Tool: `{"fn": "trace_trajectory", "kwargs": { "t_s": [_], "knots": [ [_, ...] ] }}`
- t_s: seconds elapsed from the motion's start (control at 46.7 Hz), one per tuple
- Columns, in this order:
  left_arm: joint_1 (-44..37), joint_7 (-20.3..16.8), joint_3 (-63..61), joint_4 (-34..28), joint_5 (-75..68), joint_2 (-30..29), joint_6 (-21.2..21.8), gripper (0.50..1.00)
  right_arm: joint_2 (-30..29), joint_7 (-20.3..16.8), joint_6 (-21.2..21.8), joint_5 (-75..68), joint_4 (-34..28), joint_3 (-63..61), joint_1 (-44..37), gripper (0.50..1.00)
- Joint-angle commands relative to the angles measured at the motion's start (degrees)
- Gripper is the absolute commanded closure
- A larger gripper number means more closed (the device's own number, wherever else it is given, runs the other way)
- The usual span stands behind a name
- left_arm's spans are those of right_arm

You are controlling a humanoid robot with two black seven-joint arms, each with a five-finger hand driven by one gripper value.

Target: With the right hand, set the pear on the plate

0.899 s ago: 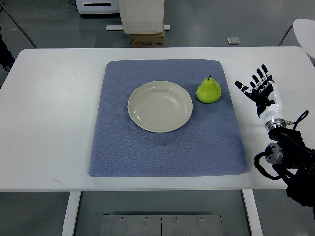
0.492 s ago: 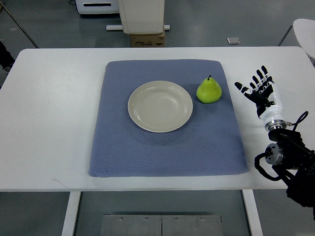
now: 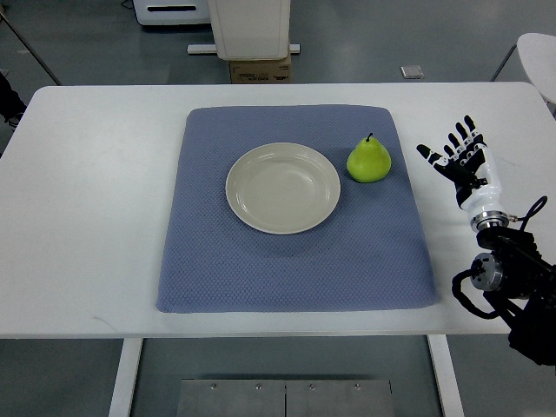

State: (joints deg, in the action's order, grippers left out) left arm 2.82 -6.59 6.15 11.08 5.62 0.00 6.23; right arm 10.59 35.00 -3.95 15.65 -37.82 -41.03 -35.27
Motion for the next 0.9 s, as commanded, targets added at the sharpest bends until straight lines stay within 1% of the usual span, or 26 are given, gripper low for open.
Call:
{"fn": "trace_trajectory", "kwargs": {
  "t_s": [0.0, 0.492, 0.877],
  "knots": [
    [0.0, 0.0, 0.0, 0.0, 0.0, 0.0, 0.01, 0.5, 0.04, 0.0, -0.01, 0.0, 0.02, -0.01, -0.23, 0.5],
    [0.0, 0.0, 0.0, 0.0, 0.0, 0.0, 0.01, 0.5, 0.04, 0.0, -0.01, 0.0, 0.11, 0.08, -0.5, 0.5],
    [0.0, 0.0, 0.0, 0.0, 0.0, 0.0, 0.01, 0.5, -0.31, 0.0, 0.08, 0.0, 0.11, 0.34, -2.34, 0.5]
  ]
}}
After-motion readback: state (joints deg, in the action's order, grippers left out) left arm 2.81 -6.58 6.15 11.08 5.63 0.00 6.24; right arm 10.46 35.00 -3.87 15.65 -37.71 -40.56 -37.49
